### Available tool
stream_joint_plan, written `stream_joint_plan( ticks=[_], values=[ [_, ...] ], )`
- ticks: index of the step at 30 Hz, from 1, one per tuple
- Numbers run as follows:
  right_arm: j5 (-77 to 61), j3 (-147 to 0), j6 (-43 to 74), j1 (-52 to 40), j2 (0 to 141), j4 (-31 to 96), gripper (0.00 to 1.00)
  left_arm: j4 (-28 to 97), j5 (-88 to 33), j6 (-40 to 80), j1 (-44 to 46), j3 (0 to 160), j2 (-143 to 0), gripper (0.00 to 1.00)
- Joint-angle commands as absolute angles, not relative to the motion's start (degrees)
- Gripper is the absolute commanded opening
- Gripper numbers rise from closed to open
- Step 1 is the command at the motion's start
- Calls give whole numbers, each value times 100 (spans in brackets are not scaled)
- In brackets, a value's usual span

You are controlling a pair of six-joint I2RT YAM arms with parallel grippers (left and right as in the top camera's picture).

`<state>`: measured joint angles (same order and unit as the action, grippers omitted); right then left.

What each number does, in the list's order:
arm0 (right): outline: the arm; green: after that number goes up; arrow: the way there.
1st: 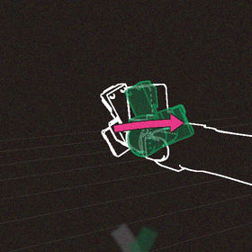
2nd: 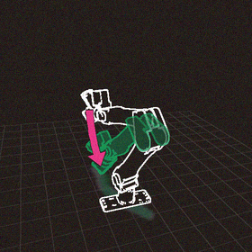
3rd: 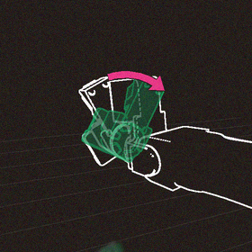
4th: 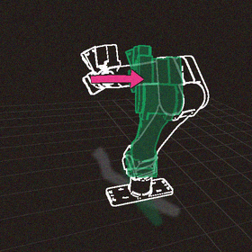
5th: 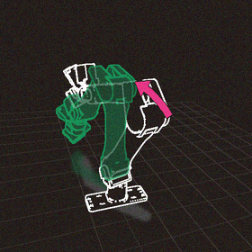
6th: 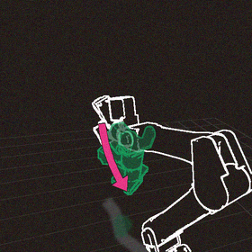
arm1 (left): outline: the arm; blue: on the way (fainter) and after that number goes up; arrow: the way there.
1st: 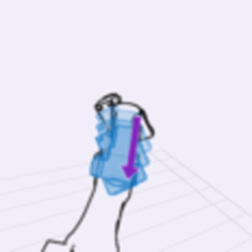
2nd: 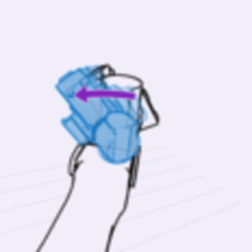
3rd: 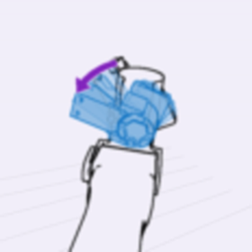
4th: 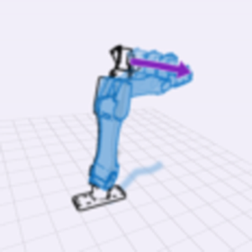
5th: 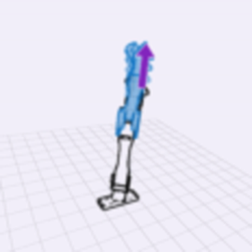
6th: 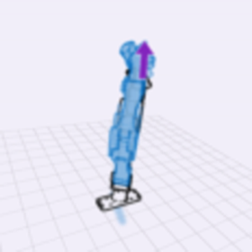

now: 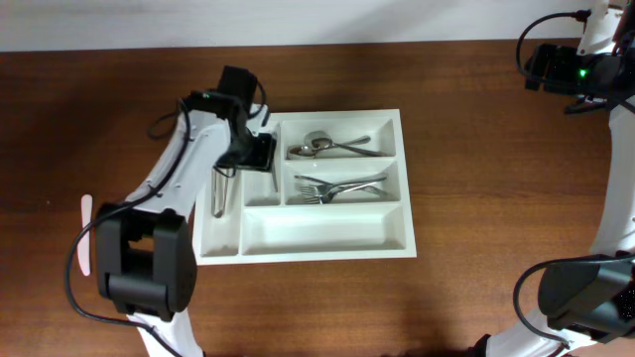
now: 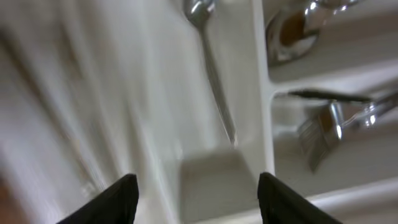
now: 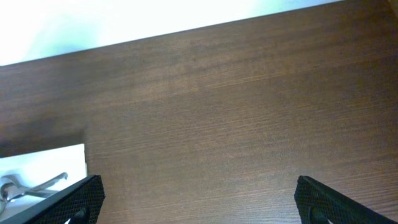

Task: Pack container
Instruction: 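Carry the spoon into the narrow second compartment and release it, then return the left gripper to the second small spoon and grasp it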

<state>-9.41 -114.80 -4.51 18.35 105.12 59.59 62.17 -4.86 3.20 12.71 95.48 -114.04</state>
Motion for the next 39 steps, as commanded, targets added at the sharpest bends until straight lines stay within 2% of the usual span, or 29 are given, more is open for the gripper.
stream_joint_plan(
  ticks=[1,4,7,12,17,20,23,30,32,36,39],
  values=[
    [-1011,-11465,-399,1839,10549,5940,99,6978,193,-296,965,10398,-10943,65],
    [-1011,-11465,-399,1839,10549,5940,99,7719,1044,-987,751,10584,-10774,71],
    [-1011,-11465,-399,1839,10549,5940,99,8409,1293,-1376,480,10503,-10757,70],
    [-1011,-11465,-399,1839,10549,5940,99,8388,1291,-1385,-183,9741,-10757,66],
    [-1011,-11465,-399,1839,10549,5940,99,7889,1131,-1413,-1120,8903,-10753,61],
    [-1011,-11465,-399,1839,10549,5940,99,7625,572,-1776,-1697,8694,-10753,58],
    [-1011,-11465,-399,1839,10549,5940,99,7059,703,-2292,-2147,8556,-10755,58],
    [-1011,-11465,-399,1839,10549,5940,99,6573,709,-2967,-2655,8440,-10755,58],
    [-1011,-11465,-399,1839,10549,5940,98,6340,709,-3188,-2718,8388,-10768,60],
    [-1011,-11465,-399,1839,10549,5940,99,5905,556,-3660,-2838,8143,-10801,68],
    [-1011,-11465,-399,1839,10549,5940,99,5468,373,-3992,-2880,7804,-10805,70]
  ],
)
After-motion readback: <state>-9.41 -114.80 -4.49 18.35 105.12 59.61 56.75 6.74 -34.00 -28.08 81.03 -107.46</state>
